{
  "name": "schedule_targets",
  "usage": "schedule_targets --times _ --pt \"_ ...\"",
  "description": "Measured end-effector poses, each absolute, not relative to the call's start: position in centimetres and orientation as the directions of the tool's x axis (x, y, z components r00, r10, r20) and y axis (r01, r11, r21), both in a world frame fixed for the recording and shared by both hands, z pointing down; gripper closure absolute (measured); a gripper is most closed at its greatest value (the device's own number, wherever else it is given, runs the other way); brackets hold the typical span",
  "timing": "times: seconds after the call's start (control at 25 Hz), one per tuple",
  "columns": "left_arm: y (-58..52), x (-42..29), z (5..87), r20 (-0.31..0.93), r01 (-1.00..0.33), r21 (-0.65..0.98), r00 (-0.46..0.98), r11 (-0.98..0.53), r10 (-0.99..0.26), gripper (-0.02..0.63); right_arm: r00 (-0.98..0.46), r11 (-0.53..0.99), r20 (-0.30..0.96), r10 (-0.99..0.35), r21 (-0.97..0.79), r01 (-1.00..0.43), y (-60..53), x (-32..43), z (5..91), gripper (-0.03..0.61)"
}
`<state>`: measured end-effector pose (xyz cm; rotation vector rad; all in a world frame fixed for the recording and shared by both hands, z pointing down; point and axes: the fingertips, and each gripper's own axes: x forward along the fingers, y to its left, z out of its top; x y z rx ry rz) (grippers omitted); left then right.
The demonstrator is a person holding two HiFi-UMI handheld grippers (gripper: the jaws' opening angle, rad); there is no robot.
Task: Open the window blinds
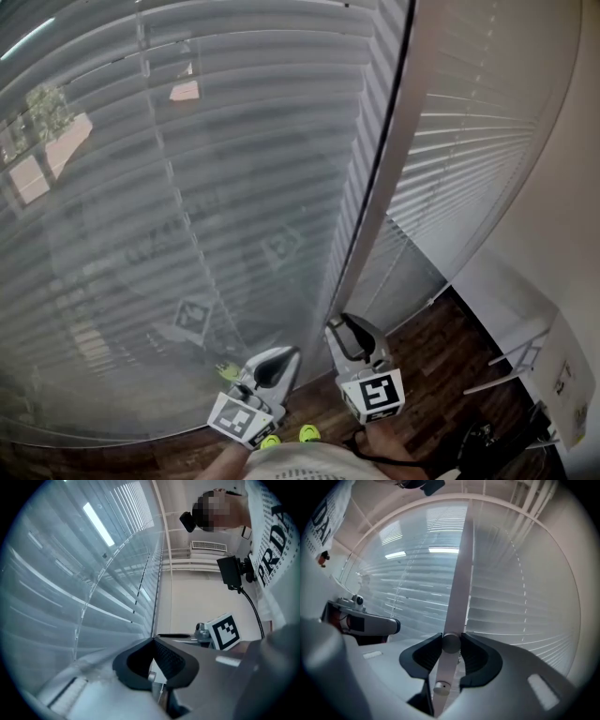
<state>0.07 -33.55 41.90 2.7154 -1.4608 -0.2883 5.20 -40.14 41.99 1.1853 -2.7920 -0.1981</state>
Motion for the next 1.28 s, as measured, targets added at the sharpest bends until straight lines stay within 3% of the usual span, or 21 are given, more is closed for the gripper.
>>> schedule_targets --times 0.28,0.64,0.88,1.12,1.28 --pt "-33.6 0.2 41.1 -0.169 -0.816 0.152 0.534 -0.557 -0.828 0.621 -0.697 0.696 0.029 -0.717 0.080 -0.713 -40.4 5.4 42.1 0.457" --pt "-33.5 0.1 41.3 -0.162 -0.818 0.141 0.537 -0.558 -0.828 0.621 -0.683 0.682 0.062 -0.728 0.172 -0.711 -40.3 5.1 42.1 0.456" --pt "-33.4 0.6 40.9 -0.171 -0.815 0.153 0.536 -0.559 -0.827 0.621 -0.685 0.680 0.165 -0.710 0.414 -0.605 -39.5 4.9 42.5 0.428" --pt "-33.2 0.9 41.6 -0.152 -0.812 0.123 0.553 -0.571 -0.819 0.621 -0.621 0.523 0.213 -0.754 0.766 -0.372 -38.9 4.8 43.1 0.426" --pt "-33.2 1.0 41.6 -0.144 -0.815 0.130 0.548 -0.565 -0.824 0.621 -0.599 0.445 0.223 -0.769 0.859 -0.252 -39.1 4.6 43.2 0.432"
